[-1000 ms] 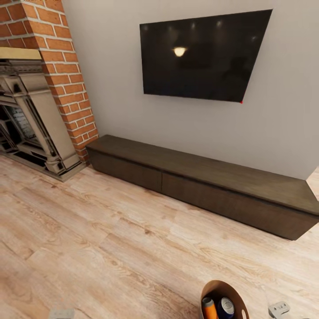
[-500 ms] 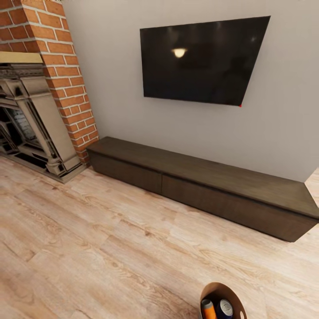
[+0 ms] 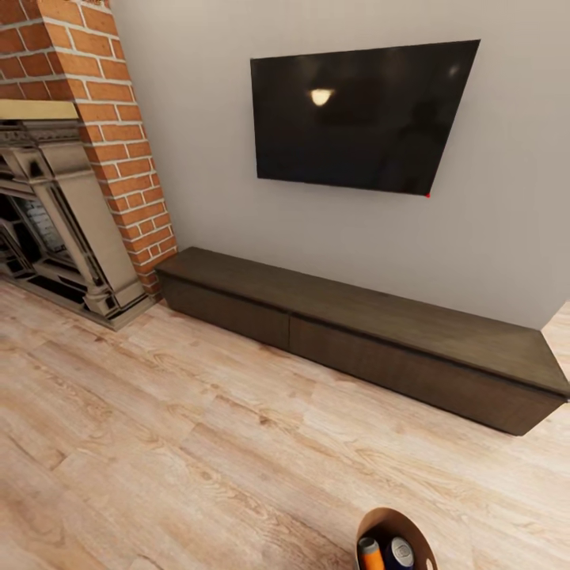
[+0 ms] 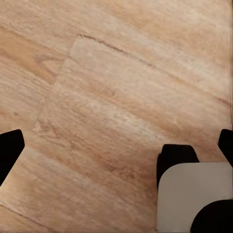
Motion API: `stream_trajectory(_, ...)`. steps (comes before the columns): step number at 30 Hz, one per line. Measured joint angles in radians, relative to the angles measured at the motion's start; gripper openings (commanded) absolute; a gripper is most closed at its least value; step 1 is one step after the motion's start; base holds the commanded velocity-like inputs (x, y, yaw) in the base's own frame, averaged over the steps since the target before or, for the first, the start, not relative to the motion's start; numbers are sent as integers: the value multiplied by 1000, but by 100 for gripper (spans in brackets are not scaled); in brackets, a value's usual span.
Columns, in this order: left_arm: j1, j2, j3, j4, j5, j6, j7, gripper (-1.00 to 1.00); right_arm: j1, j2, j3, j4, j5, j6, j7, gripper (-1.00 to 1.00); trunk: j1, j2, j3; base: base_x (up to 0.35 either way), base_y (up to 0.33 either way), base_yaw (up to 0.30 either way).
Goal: Put the three can of soda from the living room inside the tash can in the kitchen.
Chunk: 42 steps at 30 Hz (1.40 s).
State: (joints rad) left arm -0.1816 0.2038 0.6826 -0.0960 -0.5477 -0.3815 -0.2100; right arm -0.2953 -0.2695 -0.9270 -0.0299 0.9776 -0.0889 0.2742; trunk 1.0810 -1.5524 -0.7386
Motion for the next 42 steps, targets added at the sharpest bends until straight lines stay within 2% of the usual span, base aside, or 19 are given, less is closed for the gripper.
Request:
stream_trajectory(3, 2, -1, 0, 11, 0, -4, 0, 100, 10, 10, -6, 10, -21, -24, -1, 100, -11, 21, 9, 0, 0, 0)
stream_trajectory(4, 2, -2, 0, 15, 0, -5, 0, 100, 20, 20, -7, 14, -35, -37, -2, 100, -15, 28, 13, 0, 0, 0)
stream_trajectory(5, 3, -3, 0, 19, 0, -7, 1, 100, 35, 35, -9, 18, -49, -51, -20, 100, -19, 35, 16, 0, 0, 0)
stream_trajectory(10, 4, -6, 0, 23, 0, -8, 3, 100, 50, 55, -11, 31, -64, -64, -98, 100, -38, 70, 31, 0, 0, 0)
stream_trajectory(25, 10, -12, 1, 50, -1, 2, 27, 100, 86, 74, -12, 51, -68, -70, -126, 100, -96, 175, 78, 0, 0, 0)
stream_trajectory(29, 56, -12, -1, 66, -2, 7, 38, 100, 98, 78, -12, 51, -68, -71, -128, 100, -111, 203, 91, 0, 0, 0)
stream_trajectory(33, 73, -12, -1, 72, -3, 12, 38, 100, 106, 79, -12, 51, -71, -88, -128, 100, -127, 231, 103, 0, 0, 0)
stream_trajectory(42, 120, -11, -2, 84, -5, 15, 40, 100, 125, 79, -12, 51, -123, -122, -131, 100, -161, 294, 132, 0, 0, 0)
